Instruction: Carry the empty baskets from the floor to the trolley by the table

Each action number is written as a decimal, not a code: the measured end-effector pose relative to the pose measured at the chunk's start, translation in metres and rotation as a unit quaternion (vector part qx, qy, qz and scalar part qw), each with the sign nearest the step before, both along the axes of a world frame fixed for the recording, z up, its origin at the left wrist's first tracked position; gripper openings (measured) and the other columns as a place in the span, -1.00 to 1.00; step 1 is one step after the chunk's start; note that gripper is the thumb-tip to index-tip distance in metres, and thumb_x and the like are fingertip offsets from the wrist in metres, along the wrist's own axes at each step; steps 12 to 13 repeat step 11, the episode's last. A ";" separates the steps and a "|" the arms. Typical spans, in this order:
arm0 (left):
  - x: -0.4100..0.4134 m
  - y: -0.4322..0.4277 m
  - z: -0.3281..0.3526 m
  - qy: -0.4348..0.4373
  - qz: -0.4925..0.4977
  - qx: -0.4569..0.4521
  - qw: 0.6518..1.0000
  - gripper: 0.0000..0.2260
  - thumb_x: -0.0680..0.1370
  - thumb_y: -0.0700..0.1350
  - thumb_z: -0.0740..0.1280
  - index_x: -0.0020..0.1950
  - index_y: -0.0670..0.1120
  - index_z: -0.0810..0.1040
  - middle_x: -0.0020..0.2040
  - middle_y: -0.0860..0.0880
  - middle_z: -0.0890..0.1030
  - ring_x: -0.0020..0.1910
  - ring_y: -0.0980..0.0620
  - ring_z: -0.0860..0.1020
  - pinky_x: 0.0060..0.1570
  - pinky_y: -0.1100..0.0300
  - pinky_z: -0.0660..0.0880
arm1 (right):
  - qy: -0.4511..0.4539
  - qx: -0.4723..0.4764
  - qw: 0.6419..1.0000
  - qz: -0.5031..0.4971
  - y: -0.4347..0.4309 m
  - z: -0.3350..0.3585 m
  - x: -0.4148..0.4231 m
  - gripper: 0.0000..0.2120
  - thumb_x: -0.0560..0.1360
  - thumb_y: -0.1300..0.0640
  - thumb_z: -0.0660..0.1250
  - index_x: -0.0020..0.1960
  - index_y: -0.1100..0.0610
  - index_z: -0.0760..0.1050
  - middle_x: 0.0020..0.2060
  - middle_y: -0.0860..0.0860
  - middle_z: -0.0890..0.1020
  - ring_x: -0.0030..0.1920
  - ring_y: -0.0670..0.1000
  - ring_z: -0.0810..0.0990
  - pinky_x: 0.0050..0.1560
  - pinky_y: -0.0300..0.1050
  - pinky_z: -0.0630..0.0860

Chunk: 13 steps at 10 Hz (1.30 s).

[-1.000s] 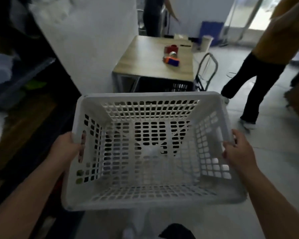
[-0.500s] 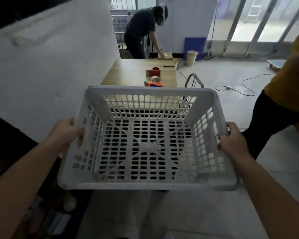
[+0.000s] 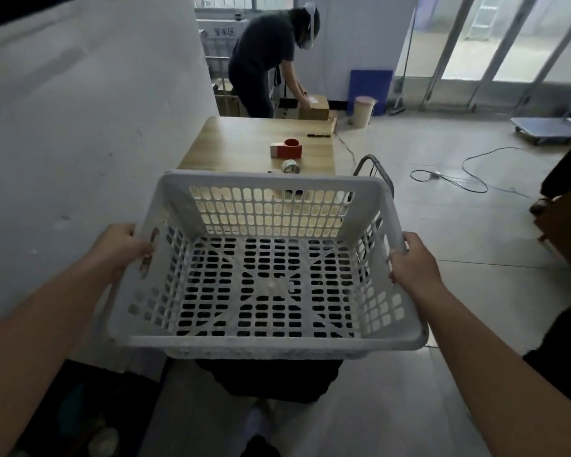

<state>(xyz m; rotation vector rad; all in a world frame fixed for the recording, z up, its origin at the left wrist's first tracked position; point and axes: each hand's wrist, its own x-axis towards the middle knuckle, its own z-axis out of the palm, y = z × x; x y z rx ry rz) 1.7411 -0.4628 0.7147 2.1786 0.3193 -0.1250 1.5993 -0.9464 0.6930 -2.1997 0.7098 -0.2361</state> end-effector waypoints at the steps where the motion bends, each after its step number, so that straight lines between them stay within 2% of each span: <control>1: 0.027 -0.009 -0.008 0.022 -0.012 0.024 0.999 -0.79 0.40 -0.36 0.42 0.03 -0.27 0.62 -0.13 -0.23 0.67 -0.19 -0.22 0.64 -0.12 -0.17 0.60 | 0.023 0.003 1.000 -0.007 0.002 -0.009 0.022 -0.75 0.45 0.07 0.14 0.12 -0.10 0.36 -0.15 0.07 0.60 -0.25 0.15 0.61 -0.25 -0.04 0.52; 3: 0.067 -0.016 -0.026 0.064 -0.023 0.064 0.996 -0.77 0.43 -0.32 0.42 0.07 -0.23 0.59 -0.10 -0.24 0.65 -0.18 -0.24 0.61 -0.25 0.02 0.50 | 0.066 0.011 0.998 -0.015 0.005 -0.023 0.061 -0.75 0.46 0.06 0.15 0.12 -0.14 0.37 -0.12 0.03 0.59 -0.21 0.13 0.61 -0.20 0.00 0.54; 4: 0.077 -0.013 -0.028 0.080 -0.034 0.080 0.993 -0.80 0.43 -0.33 0.40 0.05 -0.22 0.59 -0.11 -0.23 0.66 -0.19 -0.23 0.62 -0.26 0.02 0.53 | 0.089 0.016 0.996 -0.010 0.006 -0.026 0.073 -0.69 0.48 0.09 0.16 0.22 -0.04 0.38 -0.03 0.09 0.61 -0.14 0.17 0.62 -0.14 -0.01 0.53; 5: 0.086 -0.003 -0.027 0.075 -0.037 0.093 0.992 -0.82 0.42 -0.35 0.40 0.01 -0.24 0.62 -0.16 -0.22 0.67 -0.22 -0.21 0.63 -0.30 0.04 0.53 | 0.085 0.027 0.996 0.002 0.010 -0.029 0.078 -0.69 0.50 0.12 0.16 0.24 0.00 0.38 0.00 0.10 0.61 -0.14 0.17 0.62 -0.15 -0.04 0.53; 6: 0.090 0.002 -0.025 0.094 -0.034 0.112 0.989 -0.81 0.42 -0.33 0.41 0.02 -0.26 0.61 -0.17 -0.25 0.68 -0.19 -0.23 0.64 -0.16 -0.09 0.57 | 0.100 0.037 0.994 0.018 0.015 -0.030 0.081 -0.66 0.54 0.13 0.14 0.31 0.03 0.34 0.04 0.12 0.60 -0.08 0.18 0.62 -0.10 -0.04 0.52; 7: 0.091 0.002 -0.031 0.094 -0.028 0.120 0.988 -0.77 0.41 -0.32 0.40 0.07 -0.22 0.59 -0.19 -0.19 0.66 -0.22 -0.19 0.62 -0.28 0.05 0.52 | 0.102 0.038 0.994 0.028 0.017 -0.032 0.085 -0.62 0.55 0.14 0.14 0.36 0.06 0.31 0.05 0.13 0.60 -0.06 0.19 0.61 -0.08 -0.03 0.53; 8: 0.092 0.003 -0.034 0.076 -0.022 0.123 0.989 -0.76 0.45 -0.25 0.43 0.11 -0.19 0.58 -0.23 -0.08 0.64 -0.27 -0.09 0.60 -0.36 0.14 0.42 | 0.099 0.033 0.994 0.028 0.018 -0.031 0.087 -0.63 0.56 0.14 0.14 0.37 0.06 0.30 -0.03 0.08 0.59 -0.15 0.14 0.61 -0.18 -0.09 0.50; 9: 0.093 0.003 -0.037 0.083 -0.036 0.152 0.984 -0.69 0.48 -0.17 0.43 0.20 -0.20 0.55 -0.17 -0.11 0.64 -0.25 -0.10 0.60 -0.33 0.12 0.44 | 0.113 0.017 0.993 0.039 0.017 -0.029 0.088 -0.55 0.58 0.11 0.13 0.45 0.04 0.21 0.12 0.14 0.57 -0.06 0.16 0.58 -0.11 -0.04 0.48; 10: 0.090 -0.005 -0.029 0.069 -0.053 0.233 0.969 -0.52 0.50 -0.06 0.40 0.40 -0.10 0.41 0.12 -0.20 0.60 -0.02 -0.22 0.59 -0.14 0.00 0.49 | 0.157 -0.069 0.983 0.068 0.018 -0.019 0.092 -0.41 0.56 0.01 0.14 0.54 -0.01 0.03 0.31 0.20 0.40 0.17 0.21 0.46 0.00 0.02 0.39; 11: 0.084 -0.015 -0.027 -0.063 -0.069 0.292 0.952 -0.41 0.49 -0.03 0.44 0.48 -0.09 0.36 0.31 -0.26 0.49 0.19 -0.33 0.49 0.05 -0.15 0.45 | 0.140 -0.149 0.976 0.077 0.019 -0.004 0.101 -0.35 0.55 -0.10 0.17 0.55 -0.04 -0.02 0.38 0.20 0.29 0.31 0.23 0.33 0.16 0.11 0.36; 13: 0.084 -0.015 -0.027 -0.063 -0.069 0.292 0.952 -0.41 0.49 -0.03 0.44 0.48 -0.09 0.36 0.31 -0.26 0.49 0.19 -0.33 0.49 0.05 -0.15 0.45 | 0.140 -0.149 0.976 0.077 0.019 -0.004 0.101 -0.35 0.55 -0.10 0.17 0.55 -0.04 -0.02 0.38 0.20 0.29 0.31 0.23 0.33 0.16 0.11 0.36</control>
